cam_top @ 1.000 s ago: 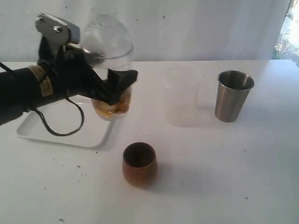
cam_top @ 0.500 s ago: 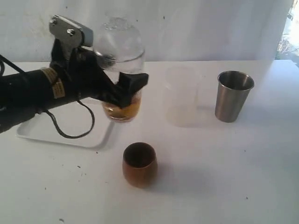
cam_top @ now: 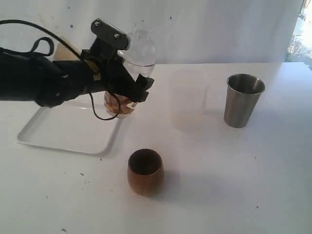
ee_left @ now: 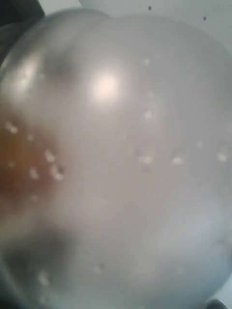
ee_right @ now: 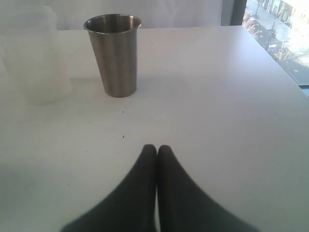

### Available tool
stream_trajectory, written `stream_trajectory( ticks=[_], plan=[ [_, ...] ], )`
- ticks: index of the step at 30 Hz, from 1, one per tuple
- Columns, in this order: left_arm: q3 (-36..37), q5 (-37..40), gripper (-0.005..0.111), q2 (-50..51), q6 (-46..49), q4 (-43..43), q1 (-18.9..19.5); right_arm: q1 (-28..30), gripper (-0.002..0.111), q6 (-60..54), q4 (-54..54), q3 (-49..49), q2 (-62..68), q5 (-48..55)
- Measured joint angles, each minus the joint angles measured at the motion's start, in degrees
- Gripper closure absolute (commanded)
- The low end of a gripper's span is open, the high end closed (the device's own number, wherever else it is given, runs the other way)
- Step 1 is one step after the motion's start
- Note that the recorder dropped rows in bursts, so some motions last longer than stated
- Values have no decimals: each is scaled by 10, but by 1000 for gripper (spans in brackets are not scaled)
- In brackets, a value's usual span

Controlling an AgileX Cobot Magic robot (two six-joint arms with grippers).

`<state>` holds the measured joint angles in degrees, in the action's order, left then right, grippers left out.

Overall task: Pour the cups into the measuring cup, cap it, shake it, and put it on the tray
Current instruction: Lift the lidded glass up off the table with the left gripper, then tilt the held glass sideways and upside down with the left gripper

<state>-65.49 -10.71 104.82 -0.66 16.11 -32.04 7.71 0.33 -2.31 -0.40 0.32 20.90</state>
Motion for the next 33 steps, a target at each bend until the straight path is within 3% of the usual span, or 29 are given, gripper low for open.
stream_trajectory(
  ticks=[7,12,16,25,33],
  plan=[
    [-191,149,107,122,122,-3,0,0,108,0,0,0,0,0],
    [-269,214,107,152,167,48,0,0,108,0,0,0,0,0],
    [-282,247,107,156,171,142,0,0,108,0,0,0,0,0],
    [-285,295,107,156,171,264,-22,0,108,0,0,0,0,0],
    [-285,294,107,156,171,309,-36,0,108,0,0,0,0,0]
  ],
)
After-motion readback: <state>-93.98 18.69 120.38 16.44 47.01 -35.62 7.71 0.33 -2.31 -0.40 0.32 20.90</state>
